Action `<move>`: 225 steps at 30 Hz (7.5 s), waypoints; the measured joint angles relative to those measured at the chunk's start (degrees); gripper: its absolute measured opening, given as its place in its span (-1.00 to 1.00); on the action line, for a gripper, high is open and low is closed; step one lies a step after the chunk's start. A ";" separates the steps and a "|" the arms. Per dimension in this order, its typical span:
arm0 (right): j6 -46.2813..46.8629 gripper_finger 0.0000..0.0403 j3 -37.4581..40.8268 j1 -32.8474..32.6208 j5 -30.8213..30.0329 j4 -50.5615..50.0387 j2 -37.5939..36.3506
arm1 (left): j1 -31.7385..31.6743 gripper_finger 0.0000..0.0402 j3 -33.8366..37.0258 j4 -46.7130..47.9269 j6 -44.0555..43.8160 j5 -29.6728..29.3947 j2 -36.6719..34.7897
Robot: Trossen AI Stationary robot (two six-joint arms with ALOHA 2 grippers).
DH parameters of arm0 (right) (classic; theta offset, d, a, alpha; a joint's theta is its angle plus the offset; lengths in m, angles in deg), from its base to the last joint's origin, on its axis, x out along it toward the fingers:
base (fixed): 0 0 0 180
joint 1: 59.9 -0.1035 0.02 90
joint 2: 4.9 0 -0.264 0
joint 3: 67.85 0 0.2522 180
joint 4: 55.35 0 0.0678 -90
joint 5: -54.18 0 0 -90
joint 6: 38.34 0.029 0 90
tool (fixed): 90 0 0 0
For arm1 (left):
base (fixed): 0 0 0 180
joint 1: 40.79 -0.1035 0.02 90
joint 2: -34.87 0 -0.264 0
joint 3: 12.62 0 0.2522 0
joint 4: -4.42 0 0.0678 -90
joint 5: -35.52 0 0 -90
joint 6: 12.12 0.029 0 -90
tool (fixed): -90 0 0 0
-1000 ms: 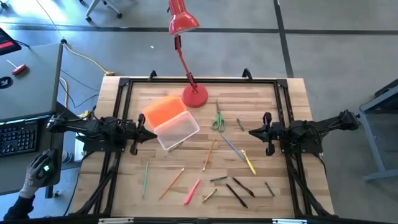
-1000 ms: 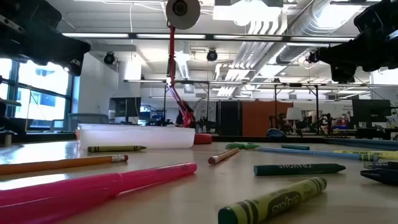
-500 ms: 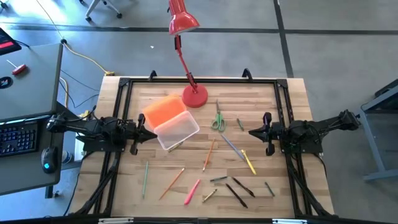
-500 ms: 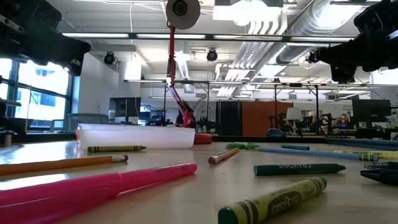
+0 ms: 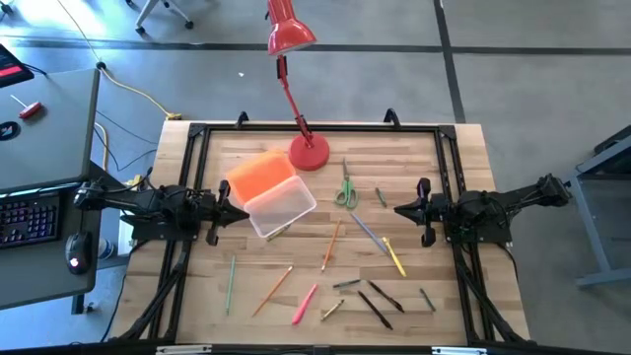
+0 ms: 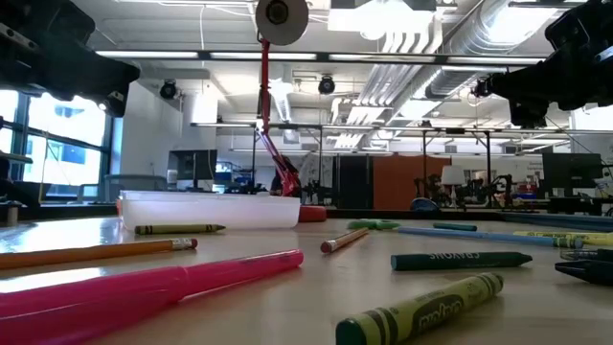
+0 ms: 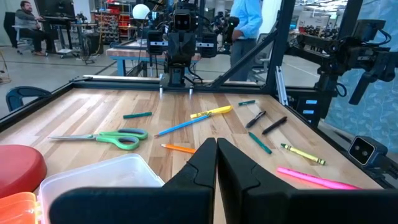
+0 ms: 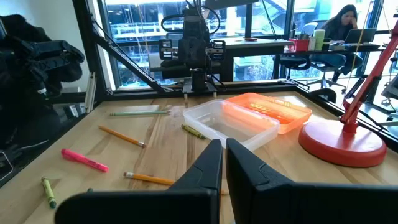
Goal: Pick & place school supplies into a supply box
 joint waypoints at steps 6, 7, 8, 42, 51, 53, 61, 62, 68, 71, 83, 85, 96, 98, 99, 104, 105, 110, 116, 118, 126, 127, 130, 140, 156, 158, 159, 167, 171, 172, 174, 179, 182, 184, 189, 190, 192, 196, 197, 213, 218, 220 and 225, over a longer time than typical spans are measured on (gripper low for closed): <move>0.00 -1.00 0.00 0.01 0.00 0.00 -0.01 | 0.00 -0.78 0.00 0.01 -0.02 0.02 0.01; 0.00 -1.00 -0.02 0.00 0.00 0.02 0.00 | 0.00 -0.78 0.00 0.00 0.00 0.02 -0.01; 0.00 -1.00 -0.02 -0.01 0.01 0.01 -0.01 | 0.00 -0.78 0.00 0.00 -0.01 0.04 0.00; 0.00 -1.00 -0.01 0.00 0.00 0.01 -0.02 | 0.00 -0.78 -0.32 -4.06 5.13 -1.52 0.00; 0.00 -1.00 -0.01 0.01 0.02 0.00 -0.01 | 0.00 -0.78 -2.05 -4.11 7.98 -6.41 0.01; 0.00 -1.00 0.00 -0.01 0.01 0.01 0.00 | 0.00 -0.77 -2.05 -6.01 9.22 -5.60 -0.02; 0.00 -1.00 0.00 0.01 0.01 0.00 0.01 | 0.00 -0.46 -2.05 -6.38 10.58 -11.43 0.75; 0.00 -1.00 0.00 -0.02 0.02 0.00 0.01 | 0.00 -0.41 -2.05 -6.38 10.47 -12.11 0.95; 0.00 -1.00 0.00 -0.01 0.02 0.00 0.01 | 0.00 -0.21 -2.05 -7.31 10.13 -12.88 1.25; -0.06 -1.00 0.00 -0.01 0.01 0.01 -0.01 | 0.00 -0.19 -2.05 -9.27 10.08 -14.33 1.21; -8.59 -1.00 -0.02 -0.02 -0.04 0.45 -0.02 | 0.00 -0.19 -2.05 -16.72 10.78 -20.16 1.21; -8.01 -1.00 -0.01 -0.02 0.10 1.53 -0.01 | 0.00 -0.19 -2.05 -16.70 10.85 -21.54 1.21; -21.25 -1.00 0.00 -0.02 5.73 20.29 -0.02 | 0.00 -0.19 -2.05 -16.70 11.00 -28.45 1.21; -19.44 -1.00 -0.01 -0.02 5.67 24.66 -0.02 | 0.00 -0.19 -2.05 -16.79 11.00 -30.08 1.21; -19.03 -1.00 -0.01 -0.02 5.64 26.53 -0.02 | 0.00 -0.19 -2.05 -16.98 11.00 -31.25 1.21; -20.08 -1.00 0.00 -0.02 4.25 33.43 -0.04 | 0.00 -0.19 -2.05 -17.07 10.95 -34.34 1.21; -21.81 -1.00 0.00 -0.02 3.21 34.92 -0.04 | 0.00 -0.19 -2.05 -17.07 10.67 -34.41 1.21; -24.27 -1.00 0.00 -0.02 -7.09 42.01 -0.02 | 0.00 -0.19 -2.05 -17.07 10.57 -34.45 1.21; -22.12 -1.00 0.00 -0.02 -31.05 41.01 -0.02 | 0.00 -0.19 -2.05 -16.59 10.54 -34.60 1.21; -22.09 -1.00 0.00 -0.02 -37.94 40.96 -0.02 | 0.00 -0.19 -2.05 -15.41 10.54 -34.60 1.21; -17.40 -1.00 0.00 -0.02 -50.40 40.38 -0.02 | 0.00 -0.19 -2.05 -9.34 10.48 -34.58 1.23; -17.35 -1.00 0.00 0.01 -50.76 40.21 -0.02 | 0.00 -0.19 -2.05 -8.54 10.49 -34.57 1.21; -14.24 -1.00 0.00 -0.02 -51.10 37.97 -0.02 | 0.00 -0.19 -2.05 -6.22 10.48 -34.54 1.21; 2.12 -1.00 0.00 0.48 -23.59 31.10 2.03 | 0.00 -0.19 -2.05 -1.22 10.45 -34.36 1.21; -8.55 -1.00 -18.85 2.14 -37.78 19.83 33.28 | 0.00 -0.19 -2.05 0.09 10.48 -34.36 1.21; -6.15 -1.00 -20.68 2.10 -43.08 13.26 37.10 | 0.00 -0.19 -2.05 0.09 10.47 -34.37 1.21; -3.12 -1.00 -21.19 1.94 -44.05 10.36 38.97 | 0.00 -0.19 -2.05 0.09 10.48 -34.38 1.21; 2.71 -1.00 -21.00 4.54 -45.48 8.67 50.34 | 0.00 -0.19 -2.05 -0.28 10.37 -34.16 1.21; 3.48 -1.00 -21.05 5.70 -44.98 14.42 52.62 | 0.00 -0.19 -2.05 -0.19 10.43 -33.90 1.21; 3.21 -1.00 -21.07 5.84 -43.76 15.06 52.84 | 0.00 -0.19 -2.05 -0.05 10.45 -33.89 1.23; 0.64 -1.00 -21.07 6.74 -40.93 16.20 52.94 | 0.00 -0.19 -2.05 0.09 10.45 -33.88 1.23; 0.28 -1.00 -21.11 9.07 -38.72 18.78 52.61 | 0.00 -0.19 -2.05 0.09 10.52 -33.86 1.23; 1.94 -1.00 -21.09 10.32 -36.79 17.60 52.83 | 0.00 -0.19 -2.05 0.09 10.54 -33.83 1.23; 3.00 -1.00 -21.09 11.12 -36.39 16.29 52.83 | 0.00 -0.19 -2.05 0.09 10.54 -33.81 1.23; 9.00 -1.00 -21.09 12.76 -35.60 11.80 52.83 | 0.00 -0.19 -2.05 0.09 10.53 -33.81 1.23; 10.48 -1.00 -21.09 12.87 -35.25 10.45 52.83 | 0.00 -0.19 -2.05 0.09 10.53 -33.81 1.23; 13.44 -1.00 -21.09 12.88 -34.03 7.08 52.83 | 0.00 -0.19 -2.05 0.09 10.52 -33.81 1.23; 20.30 -1.00 -21.09 12.86 -29.51 -0.41 52.83 | 0.00 -0.19 -2.05 0.09 10.52 -33.81 1.23; 22.50 -1.00 -21.09 12.86 -28.00 -2.47 52.83 | 0.00 -0.19 -2.05 0.09 10.52 -33.81 1.23; 34.66 -1.00 -21.09 12.84 -13.99 -12.56 52.83 | 0.00 -0.19 -2.05 0.09 10.52 -33.79 1.23; 34.53 -1.00 -21.09 12.84 -9.52 -12.87 52.83 | 0.00 -0.19 -2.05 0.08 10.52 -33.80 1.23; 34.53 -1.00 -21.09 12.66 -9.88 -12.89 52.83 | 0.00 -0.19 -2.05 0.07 10.52 -33.79 1.23; 34.63 -1.00 -21.09 13.06 -10.49 -12.87 52.83 | 0.00 -0.19 -2.05 0.09 10.52 -33.80 1.23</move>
